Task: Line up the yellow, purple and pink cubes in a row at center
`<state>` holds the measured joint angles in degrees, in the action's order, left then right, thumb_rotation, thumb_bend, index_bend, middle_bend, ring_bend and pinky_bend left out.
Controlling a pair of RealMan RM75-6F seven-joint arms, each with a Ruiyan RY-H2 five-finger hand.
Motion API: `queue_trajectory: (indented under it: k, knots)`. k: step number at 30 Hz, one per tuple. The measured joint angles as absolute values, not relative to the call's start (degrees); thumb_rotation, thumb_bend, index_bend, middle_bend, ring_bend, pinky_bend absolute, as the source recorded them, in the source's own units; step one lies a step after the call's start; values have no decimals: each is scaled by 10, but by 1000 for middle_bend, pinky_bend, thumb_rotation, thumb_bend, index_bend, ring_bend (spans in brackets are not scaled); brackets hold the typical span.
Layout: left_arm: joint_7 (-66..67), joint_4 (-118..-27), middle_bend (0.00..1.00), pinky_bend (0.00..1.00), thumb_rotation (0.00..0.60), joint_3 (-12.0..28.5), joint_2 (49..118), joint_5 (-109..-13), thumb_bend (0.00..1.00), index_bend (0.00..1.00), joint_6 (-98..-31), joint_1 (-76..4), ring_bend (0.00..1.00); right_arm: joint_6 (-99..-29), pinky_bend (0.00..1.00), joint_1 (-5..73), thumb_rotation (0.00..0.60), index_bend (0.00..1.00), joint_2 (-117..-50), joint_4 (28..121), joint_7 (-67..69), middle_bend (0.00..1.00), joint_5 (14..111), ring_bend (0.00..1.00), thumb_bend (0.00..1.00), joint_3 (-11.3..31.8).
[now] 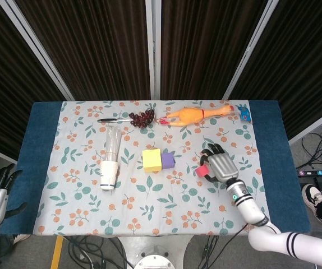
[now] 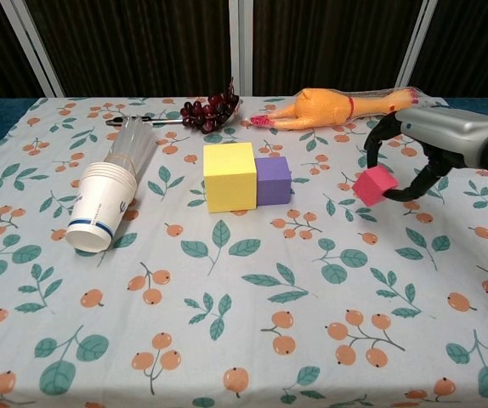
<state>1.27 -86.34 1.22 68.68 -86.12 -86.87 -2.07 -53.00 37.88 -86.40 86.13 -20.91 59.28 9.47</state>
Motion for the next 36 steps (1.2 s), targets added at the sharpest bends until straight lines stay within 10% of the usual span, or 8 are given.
queue_trajectory:
  k: [15, 36]
  knots:
    - [-1, -844, 164, 98, 600, 14, 695, -857, 189, 231, -856, -27, 104, -558, 0, 484, 600, 594, -998, 785, -358, 195, 369, 0, 218, 171]
    - [-16, -826, 164, 98, 600, 13, 703, -856, 189, 231, -851, -29, 104, -569, 0, 523, 600, 524, -1059, 724, -381, 177, 313, 0, 215, 184]
